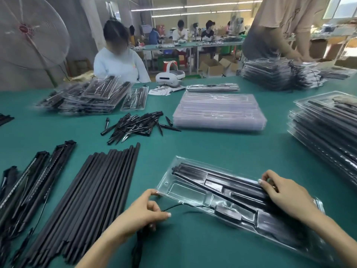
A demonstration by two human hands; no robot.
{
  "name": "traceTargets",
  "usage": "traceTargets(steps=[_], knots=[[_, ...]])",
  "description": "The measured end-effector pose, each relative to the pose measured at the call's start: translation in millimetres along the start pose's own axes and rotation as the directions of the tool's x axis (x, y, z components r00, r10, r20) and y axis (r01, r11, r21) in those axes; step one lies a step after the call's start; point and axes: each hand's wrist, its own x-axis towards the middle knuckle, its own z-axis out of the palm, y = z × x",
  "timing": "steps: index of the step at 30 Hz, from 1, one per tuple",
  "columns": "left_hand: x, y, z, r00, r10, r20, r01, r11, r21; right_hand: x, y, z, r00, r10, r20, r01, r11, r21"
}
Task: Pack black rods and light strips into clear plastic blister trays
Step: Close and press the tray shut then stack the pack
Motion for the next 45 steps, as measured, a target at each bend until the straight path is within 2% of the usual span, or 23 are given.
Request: traceTargets(steps=[6, 11, 18, 20, 22, 27, 31, 35, 38, 40, 41, 42, 44, 45], knots=[[7, -9, -2, 0.975, 0.131, -0.177, -0.127, 0.991, 0.031, 0, 2, 4, 0.997, -0.071, -0.039, 0.069, 0.996, -0.06], [24, 1, -9, 0.957, 0.205, -0.203, -0.203, 0.979, 0.032, 0, 5, 7, 0.991, -0.106, -0.077, 0.102, 0.994, -0.047], [24, 2, -21, 0.997, 0.063, -0.05, -0.065, 0.997, -0.037, 2, 4, 9, 0.99, -0.103, -0.1, 0.094, 0.992, -0.089], [23, 3, -24, 0.998, 0.06, -0.018, -0.062, 0.992, -0.106, 4, 3, 9, 0.992, -0.094, -0.087, 0.083, 0.989, -0.118], [23, 7, -24, 0.998, 0.058, -0.03, -0.062, 0.986, -0.157, 7, 2, 8, 0.994, -0.09, -0.069, 0.08, 0.988, -0.134], [28, 18, -9, 0.996, 0.065, -0.056, -0.072, 0.989, -0.131, 12, 2, 3, 0.99, -0.132, -0.057, 0.117, 0.97, -0.212], [32, 26, 7, 0.998, 0.058, 0.004, -0.054, 0.946, -0.318, 15, 5, -12, 0.984, -0.137, -0.112, 0.114, 0.976, -0.188], [35, 44, 18, 0.995, 0.04, 0.09, 0.008, 0.876, -0.483, 16, 10, -34, 0.996, -0.085, -0.018, 0.083, 0.992, -0.092], [34, 55, 17, 0.973, 0.131, 0.188, -0.008, 0.838, -0.545, 21, 18, -61, 0.99, -0.123, -0.062, 0.118, 0.989, -0.086], [33, 60, 16, 0.916, 0.221, 0.334, 0.033, 0.789, -0.614, 29, 22, -91, 0.98, -0.177, -0.088, 0.17, 0.982, -0.08], [33, 62, 17, 0.858, 0.265, 0.441, 0.083, 0.775, -0.627, 34, 23, -108, 0.974, -0.211, -0.083, 0.204, 0.975, -0.085], [34, 63, 20, 0.753, 0.335, 0.567, 0.133, 0.765, -0.629, 39, 21, -123, 0.966, -0.248, -0.075, 0.239, 0.965, -0.106], [37, 65, 33, 0.455, 0.481, 0.75, 0.204, 0.763, -0.613, 49, 14, -148, 0.952, -0.302, -0.044, 0.29, 0.94, -0.178], [38, 66, 44, 0.376, 0.494, 0.784, 0.194, 0.785, -0.588, 54, 10, -159, 0.948, -0.318, -0.022, 0.304, 0.924, -0.23]])
